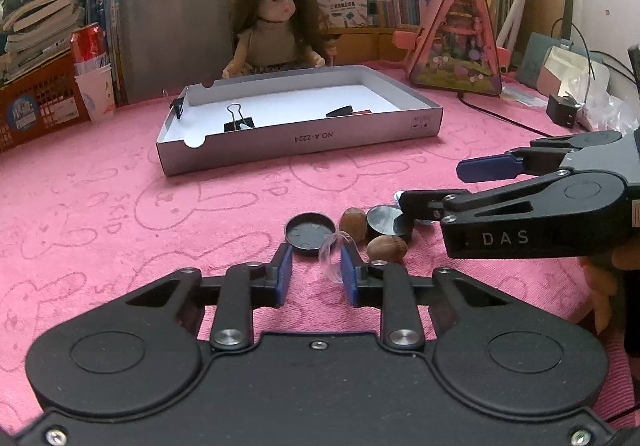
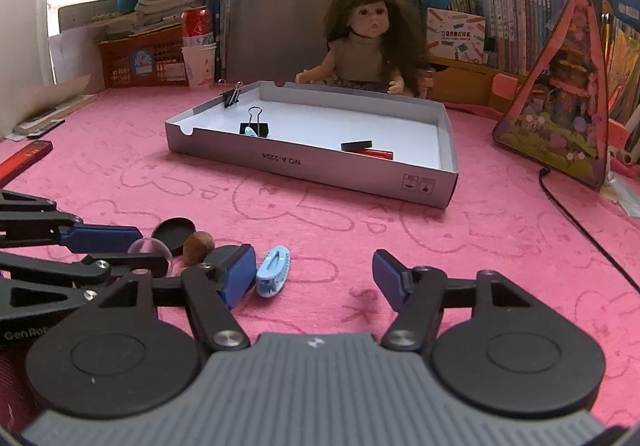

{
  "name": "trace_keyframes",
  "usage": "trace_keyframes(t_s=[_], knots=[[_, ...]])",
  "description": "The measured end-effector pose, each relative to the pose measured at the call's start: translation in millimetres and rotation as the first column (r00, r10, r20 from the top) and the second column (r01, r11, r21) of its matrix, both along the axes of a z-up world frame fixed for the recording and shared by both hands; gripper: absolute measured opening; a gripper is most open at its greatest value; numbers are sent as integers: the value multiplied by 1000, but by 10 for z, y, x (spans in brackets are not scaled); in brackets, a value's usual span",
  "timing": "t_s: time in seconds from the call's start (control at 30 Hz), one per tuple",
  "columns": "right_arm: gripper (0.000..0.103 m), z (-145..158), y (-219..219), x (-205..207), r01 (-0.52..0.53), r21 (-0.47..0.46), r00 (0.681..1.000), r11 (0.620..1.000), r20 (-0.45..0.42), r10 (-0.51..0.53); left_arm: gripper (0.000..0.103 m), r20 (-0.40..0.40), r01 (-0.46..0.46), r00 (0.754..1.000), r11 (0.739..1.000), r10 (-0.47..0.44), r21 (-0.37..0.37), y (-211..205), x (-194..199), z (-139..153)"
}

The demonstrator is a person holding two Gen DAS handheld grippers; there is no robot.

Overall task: Organize rigid objects
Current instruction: 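Approach the light-blue hair clip with the right tool while the left tool approaches the clear dome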

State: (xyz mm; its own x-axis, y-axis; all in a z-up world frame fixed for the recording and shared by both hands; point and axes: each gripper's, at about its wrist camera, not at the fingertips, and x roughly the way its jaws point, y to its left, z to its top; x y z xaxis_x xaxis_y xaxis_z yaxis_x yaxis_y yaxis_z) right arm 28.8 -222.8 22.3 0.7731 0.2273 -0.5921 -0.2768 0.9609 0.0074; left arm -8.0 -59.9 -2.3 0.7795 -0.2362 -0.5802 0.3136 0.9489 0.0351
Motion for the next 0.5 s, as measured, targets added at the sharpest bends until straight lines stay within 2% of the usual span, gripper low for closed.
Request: trace_keyframes(t_s=[0.43,0.5], knots=[[76,-13,63,-13,-43,45,999,998,-9,44,27,3,-72,997,997,72,6,108,56,-7],[76,-15,72,-8,-43,46,999,998,-8,43,30,8,-78,997,997,78,13,99,52,-15]])
